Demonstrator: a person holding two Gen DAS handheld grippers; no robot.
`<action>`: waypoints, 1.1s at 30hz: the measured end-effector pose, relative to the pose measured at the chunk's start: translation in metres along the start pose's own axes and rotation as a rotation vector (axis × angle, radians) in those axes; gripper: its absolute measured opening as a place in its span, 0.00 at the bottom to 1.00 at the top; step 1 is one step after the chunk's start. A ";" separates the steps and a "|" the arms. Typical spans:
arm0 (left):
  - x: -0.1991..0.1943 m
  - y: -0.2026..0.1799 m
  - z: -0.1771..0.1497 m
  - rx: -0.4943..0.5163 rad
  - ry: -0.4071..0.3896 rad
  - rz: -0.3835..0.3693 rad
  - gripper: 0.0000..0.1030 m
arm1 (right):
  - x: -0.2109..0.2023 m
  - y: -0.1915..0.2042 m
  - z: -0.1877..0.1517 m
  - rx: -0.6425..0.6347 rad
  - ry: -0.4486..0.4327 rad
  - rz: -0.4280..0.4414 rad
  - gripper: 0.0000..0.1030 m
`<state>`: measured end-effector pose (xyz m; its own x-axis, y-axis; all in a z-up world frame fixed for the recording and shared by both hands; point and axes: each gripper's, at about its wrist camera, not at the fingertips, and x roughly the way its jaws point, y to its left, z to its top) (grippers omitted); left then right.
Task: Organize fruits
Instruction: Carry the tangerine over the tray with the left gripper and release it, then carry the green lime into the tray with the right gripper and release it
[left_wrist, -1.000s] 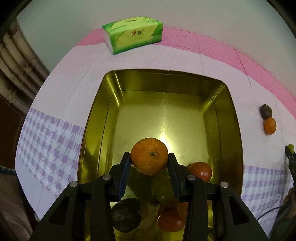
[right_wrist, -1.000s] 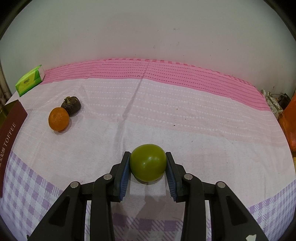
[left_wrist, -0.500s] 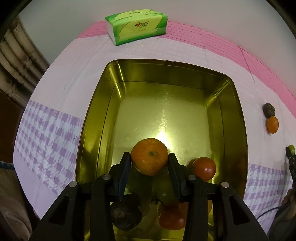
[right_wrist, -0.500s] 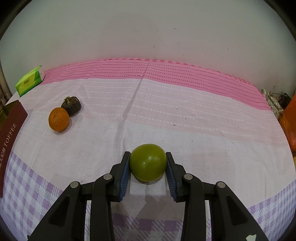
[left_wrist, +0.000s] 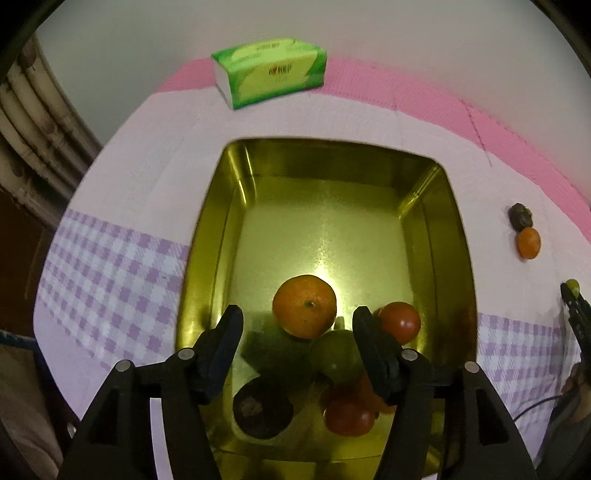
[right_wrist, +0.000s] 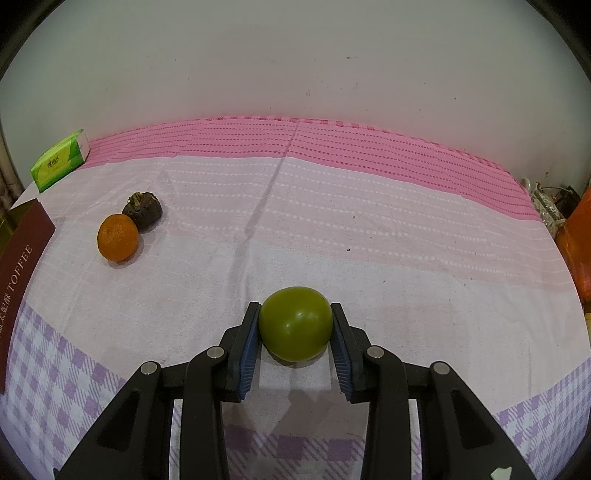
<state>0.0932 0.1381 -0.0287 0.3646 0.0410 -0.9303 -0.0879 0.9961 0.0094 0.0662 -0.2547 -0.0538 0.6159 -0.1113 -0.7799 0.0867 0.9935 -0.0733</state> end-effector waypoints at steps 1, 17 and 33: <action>-0.007 0.000 -0.002 0.010 -0.027 0.002 0.61 | -0.001 0.000 0.000 0.000 -0.002 -0.003 0.32; -0.071 0.065 -0.043 -0.083 -0.234 0.091 0.74 | -0.082 0.169 0.047 -0.206 -0.081 0.423 0.32; -0.059 0.107 -0.057 -0.257 -0.169 0.152 0.74 | -0.051 0.319 0.031 -0.459 0.053 0.485 0.32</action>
<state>0.0098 0.2379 0.0063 0.4763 0.2210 -0.8511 -0.3758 0.9262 0.0302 0.0871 0.0675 -0.0180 0.4609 0.3401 -0.8197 -0.5392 0.8409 0.0457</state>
